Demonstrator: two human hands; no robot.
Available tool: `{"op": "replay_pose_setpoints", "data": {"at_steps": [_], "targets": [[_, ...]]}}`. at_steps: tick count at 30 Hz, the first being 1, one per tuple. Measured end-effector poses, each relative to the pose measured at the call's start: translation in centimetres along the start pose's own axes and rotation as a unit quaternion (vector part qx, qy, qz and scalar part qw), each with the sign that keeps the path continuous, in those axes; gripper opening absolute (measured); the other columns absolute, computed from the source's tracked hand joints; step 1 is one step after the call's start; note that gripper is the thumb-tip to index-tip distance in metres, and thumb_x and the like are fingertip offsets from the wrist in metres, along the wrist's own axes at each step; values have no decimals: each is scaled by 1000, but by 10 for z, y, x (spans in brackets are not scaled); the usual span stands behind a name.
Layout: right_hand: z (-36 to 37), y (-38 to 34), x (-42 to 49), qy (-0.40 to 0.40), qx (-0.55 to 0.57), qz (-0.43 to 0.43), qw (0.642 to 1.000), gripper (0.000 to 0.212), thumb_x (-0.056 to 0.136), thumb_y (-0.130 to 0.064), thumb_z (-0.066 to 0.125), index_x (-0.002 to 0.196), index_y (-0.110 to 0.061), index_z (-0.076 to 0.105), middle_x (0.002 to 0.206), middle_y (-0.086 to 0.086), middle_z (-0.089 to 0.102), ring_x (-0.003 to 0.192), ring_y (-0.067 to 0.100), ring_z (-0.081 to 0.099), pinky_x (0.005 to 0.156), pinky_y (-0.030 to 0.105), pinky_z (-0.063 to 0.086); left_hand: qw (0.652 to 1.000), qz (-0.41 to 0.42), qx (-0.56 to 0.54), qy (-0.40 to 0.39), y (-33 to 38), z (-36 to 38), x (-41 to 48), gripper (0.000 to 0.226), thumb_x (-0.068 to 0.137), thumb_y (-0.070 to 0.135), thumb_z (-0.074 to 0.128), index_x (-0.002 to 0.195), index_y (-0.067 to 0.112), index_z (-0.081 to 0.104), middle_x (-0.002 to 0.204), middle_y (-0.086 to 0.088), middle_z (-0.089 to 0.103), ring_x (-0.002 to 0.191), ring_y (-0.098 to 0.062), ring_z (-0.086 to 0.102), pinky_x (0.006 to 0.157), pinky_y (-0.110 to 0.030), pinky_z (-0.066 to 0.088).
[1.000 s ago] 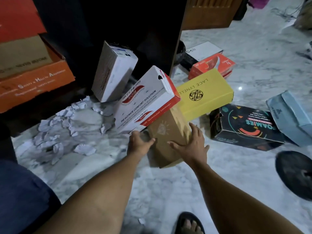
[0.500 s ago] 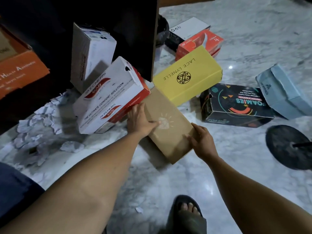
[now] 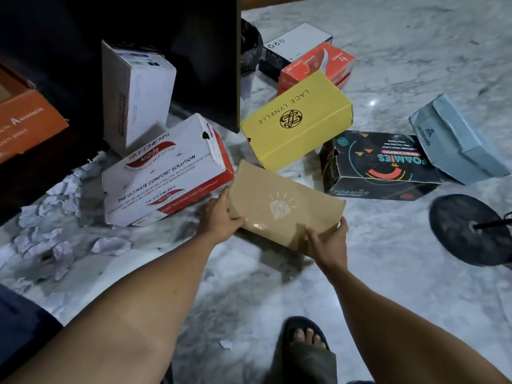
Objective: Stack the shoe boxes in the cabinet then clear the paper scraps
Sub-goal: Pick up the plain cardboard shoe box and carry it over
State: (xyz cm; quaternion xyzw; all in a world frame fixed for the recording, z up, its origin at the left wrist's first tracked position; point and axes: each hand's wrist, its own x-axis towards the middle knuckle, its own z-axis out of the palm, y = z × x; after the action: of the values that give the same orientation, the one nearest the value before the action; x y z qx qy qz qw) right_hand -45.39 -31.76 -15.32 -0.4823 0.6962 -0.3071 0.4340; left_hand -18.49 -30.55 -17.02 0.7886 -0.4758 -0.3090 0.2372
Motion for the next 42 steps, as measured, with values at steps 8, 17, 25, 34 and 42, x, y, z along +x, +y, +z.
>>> {"op": "replay_pose_setpoints", "data": {"at_steps": [8, 17, 25, 34, 42], "targets": [[-3, 19, -5, -98, 10, -22, 995, 137, 49, -28, 100, 151, -28, 9, 139, -15, 39, 127, 11, 44, 102, 30, 43, 998, 15, -40, -42, -7, 3, 4, 130, 48, 26, 100, 154, 22, 25, 148, -5, 42, 136, -22, 38, 99, -24, 30], [-38, 21, -1, -60, 23, -39, 997, 115, 41, -35, 101, 137, -35, 38, 123, -23, 55, 114, 6, 56, 93, 29, 51, 997, 48, -42, -47, 13, -3, -4, 118, 26, 52, 99, 133, 27, 56, 117, 8, 61, 112, -15, 55, 95, -34, 50], [-94, -53, -27, -20, 32, -101, 994, 115, 37, -44, 101, 135, -38, 42, 123, -17, 60, 116, 11, 58, 100, 43, 53, 992, 107, -58, 10, 103, -56, -43, 152, 24, 75, 88, 156, 30, 27, 143, 2, 55, 132, -19, 51, 106, -38, 45], [-56, -234, -69, -70, 9, -280, 957, 140, 33, -63, 95, 150, -35, 24, 145, -5, 50, 128, 18, 52, 105, 43, 49, 960, 165, -105, 201, 120, -250, -104, 122, 35, 63, 95, 142, 29, 46, 118, 11, 64, 115, -13, 61, 89, -28, 51], [18, -374, -110, -156, 40, -396, 904, 124, 38, -68, 92, 142, -33, 32, 132, -5, 58, 120, 20, 56, 99, 47, 53, 920, 155, -82, 352, 111, -407, -147, 138, 32, 68, 92, 152, 31, 34, 133, 11, 60, 121, -10, 56, 102, -29, 47]]}}
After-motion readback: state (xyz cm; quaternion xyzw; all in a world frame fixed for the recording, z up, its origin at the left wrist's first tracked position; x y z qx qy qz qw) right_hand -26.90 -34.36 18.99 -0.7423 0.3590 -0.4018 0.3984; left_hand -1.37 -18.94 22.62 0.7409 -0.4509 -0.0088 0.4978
